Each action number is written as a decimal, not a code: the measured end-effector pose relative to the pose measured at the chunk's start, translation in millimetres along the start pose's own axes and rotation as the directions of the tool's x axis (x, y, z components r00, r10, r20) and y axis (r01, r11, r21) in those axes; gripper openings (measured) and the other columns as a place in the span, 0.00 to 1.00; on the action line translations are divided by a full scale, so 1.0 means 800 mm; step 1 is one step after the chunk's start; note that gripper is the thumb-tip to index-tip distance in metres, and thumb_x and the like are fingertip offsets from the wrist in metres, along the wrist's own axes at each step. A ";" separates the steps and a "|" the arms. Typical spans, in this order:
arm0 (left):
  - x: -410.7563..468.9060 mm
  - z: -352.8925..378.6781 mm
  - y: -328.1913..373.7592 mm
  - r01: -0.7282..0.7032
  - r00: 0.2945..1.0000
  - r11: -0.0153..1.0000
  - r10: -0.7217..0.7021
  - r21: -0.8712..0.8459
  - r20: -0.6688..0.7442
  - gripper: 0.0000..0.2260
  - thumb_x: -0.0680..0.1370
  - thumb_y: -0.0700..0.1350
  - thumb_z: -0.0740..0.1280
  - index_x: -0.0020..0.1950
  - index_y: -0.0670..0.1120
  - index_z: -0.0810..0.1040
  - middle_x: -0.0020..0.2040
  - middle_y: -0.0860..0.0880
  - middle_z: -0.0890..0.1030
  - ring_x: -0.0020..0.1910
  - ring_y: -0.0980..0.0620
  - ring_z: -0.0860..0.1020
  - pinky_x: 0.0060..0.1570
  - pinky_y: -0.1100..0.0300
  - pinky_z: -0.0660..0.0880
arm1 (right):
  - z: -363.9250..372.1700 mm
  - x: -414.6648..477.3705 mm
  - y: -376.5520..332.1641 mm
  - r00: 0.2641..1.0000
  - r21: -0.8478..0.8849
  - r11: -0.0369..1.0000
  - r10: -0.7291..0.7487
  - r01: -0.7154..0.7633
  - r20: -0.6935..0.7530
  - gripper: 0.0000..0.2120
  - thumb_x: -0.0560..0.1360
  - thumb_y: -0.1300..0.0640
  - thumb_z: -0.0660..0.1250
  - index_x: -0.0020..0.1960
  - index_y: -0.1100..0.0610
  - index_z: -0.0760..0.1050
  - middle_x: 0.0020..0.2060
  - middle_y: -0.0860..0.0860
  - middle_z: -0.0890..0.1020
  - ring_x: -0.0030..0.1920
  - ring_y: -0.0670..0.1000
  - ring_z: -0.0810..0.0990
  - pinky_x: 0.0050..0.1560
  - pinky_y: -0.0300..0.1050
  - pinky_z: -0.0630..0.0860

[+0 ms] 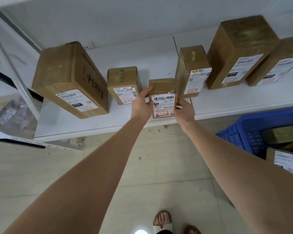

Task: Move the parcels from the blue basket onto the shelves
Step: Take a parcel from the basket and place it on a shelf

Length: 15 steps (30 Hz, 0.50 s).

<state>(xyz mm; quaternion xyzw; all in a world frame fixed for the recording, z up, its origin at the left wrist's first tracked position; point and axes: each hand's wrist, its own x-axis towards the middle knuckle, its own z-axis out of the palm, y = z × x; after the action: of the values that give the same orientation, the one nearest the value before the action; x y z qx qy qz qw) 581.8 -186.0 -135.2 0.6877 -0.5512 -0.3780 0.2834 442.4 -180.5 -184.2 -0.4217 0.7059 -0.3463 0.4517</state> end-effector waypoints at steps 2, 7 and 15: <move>0.000 0.006 -0.006 -0.006 1.000 1.000 0.006 -0.008 -0.030 0.23 0.79 0.31 0.59 0.72 0.48 0.69 0.63 0.47 0.76 0.51 0.57 0.72 0.39 0.84 0.65 | 0.006 0.005 0.006 1.000 0.003 1.000 -0.007 0.007 -0.013 0.18 0.78 0.65 0.63 0.67 0.54 0.75 0.59 0.51 0.81 0.58 0.50 0.79 0.58 0.43 0.77; -0.006 0.016 -0.015 -0.013 0.999 0.999 0.011 -0.047 -0.040 0.22 0.80 0.32 0.58 0.71 0.48 0.68 0.64 0.46 0.75 0.54 0.55 0.75 0.40 0.83 0.67 | 0.012 0.010 0.020 0.999 0.104 0.995 -0.007 0.011 -0.043 0.17 0.78 0.65 0.64 0.63 0.52 0.77 0.56 0.49 0.83 0.54 0.47 0.80 0.59 0.42 0.77; -0.021 0.018 -0.017 -0.042 0.998 0.999 0.043 0.015 -0.037 0.21 0.80 0.33 0.58 0.70 0.49 0.69 0.65 0.49 0.74 0.54 0.53 0.78 0.52 0.66 0.73 | 0.011 0.008 0.028 1.000 -0.056 0.998 -0.015 0.014 -0.017 0.22 0.76 0.65 0.65 0.69 0.54 0.71 0.62 0.52 0.79 0.62 0.52 0.77 0.57 0.43 0.75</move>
<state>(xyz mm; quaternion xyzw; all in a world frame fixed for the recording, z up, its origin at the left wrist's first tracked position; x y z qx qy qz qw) 576.0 -166.3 -150.8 0.6847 -0.5631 -0.3552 0.2965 442.9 -178.3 -208.7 -0.4360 0.7161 -0.3333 0.4312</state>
